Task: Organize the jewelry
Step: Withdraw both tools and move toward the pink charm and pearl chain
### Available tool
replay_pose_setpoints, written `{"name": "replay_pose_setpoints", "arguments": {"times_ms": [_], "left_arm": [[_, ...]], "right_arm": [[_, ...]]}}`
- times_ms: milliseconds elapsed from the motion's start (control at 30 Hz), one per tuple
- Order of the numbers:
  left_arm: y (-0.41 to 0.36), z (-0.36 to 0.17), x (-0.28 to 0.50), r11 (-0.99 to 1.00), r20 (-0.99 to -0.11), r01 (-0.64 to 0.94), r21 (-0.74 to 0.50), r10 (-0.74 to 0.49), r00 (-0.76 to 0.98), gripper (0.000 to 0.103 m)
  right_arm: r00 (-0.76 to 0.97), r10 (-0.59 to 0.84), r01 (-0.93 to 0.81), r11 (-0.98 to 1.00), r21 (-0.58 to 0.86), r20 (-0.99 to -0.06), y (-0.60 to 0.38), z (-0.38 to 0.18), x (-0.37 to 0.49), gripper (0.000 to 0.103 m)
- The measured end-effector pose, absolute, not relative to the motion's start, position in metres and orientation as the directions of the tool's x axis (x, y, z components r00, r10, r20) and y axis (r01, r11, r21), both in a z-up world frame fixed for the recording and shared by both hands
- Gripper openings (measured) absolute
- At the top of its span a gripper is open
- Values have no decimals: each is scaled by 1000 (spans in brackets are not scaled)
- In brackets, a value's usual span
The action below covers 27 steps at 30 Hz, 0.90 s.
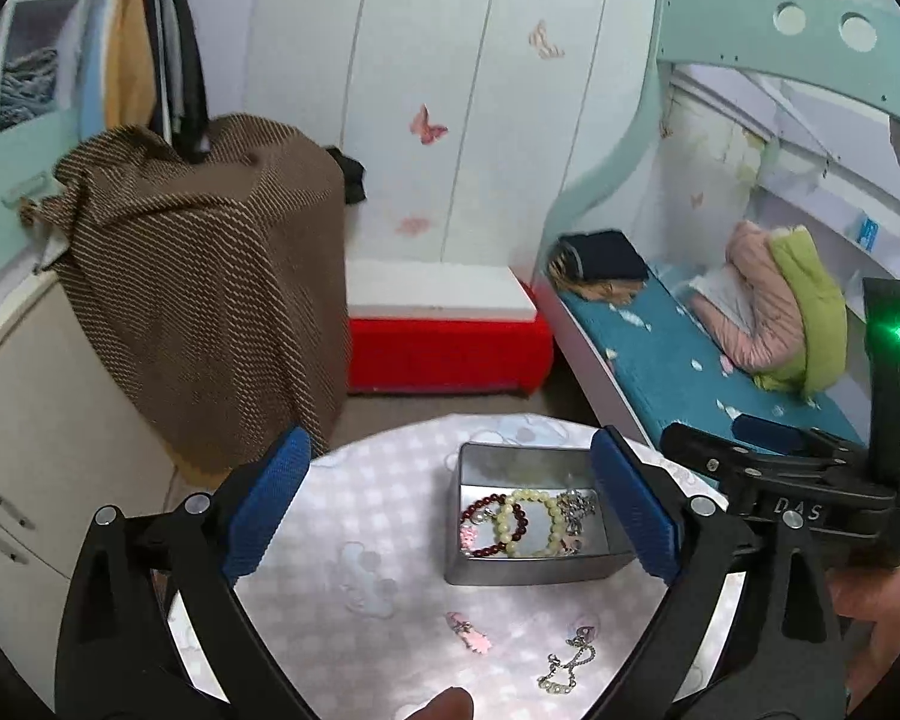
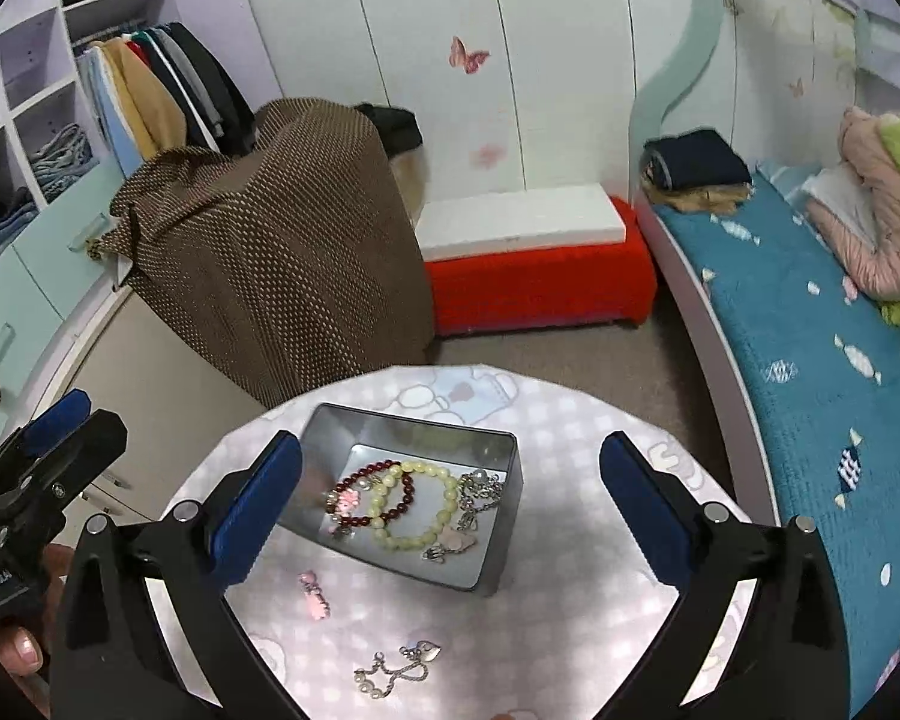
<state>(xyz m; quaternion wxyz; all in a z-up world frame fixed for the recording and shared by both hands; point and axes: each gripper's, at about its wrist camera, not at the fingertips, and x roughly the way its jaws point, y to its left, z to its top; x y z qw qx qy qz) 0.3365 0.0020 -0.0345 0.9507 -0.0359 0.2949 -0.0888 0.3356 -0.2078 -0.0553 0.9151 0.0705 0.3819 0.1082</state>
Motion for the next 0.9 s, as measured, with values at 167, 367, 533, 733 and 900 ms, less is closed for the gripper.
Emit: {"name": "replay_pose_setpoints", "arguments": {"times_ms": [167,367,533,733,900], "left_arm": [[10,-21,309,985,-512,128,-117,-170,842,95],[17,-8,282,986,-470,113,-125,-159,868,96],[19,0,259,986,-437,107,-127,-153,886,96],[24,5,233,988,-409,89,-123,-132,903,96],[26,4,215,991,-401,74,-112,-113,909,96]], "right_arm": [[735,246,-161,968,190,-632,-203,-33,309,96],[785,235,-182,972,148,-574,-198,-11,281,96],[817,230,-198,973,118,-529,-194,2,257,96],[847,219,-197,976,96,-485,-194,11,234,96],[861,216,-195,976,94,-460,-195,15,215,96]]}}
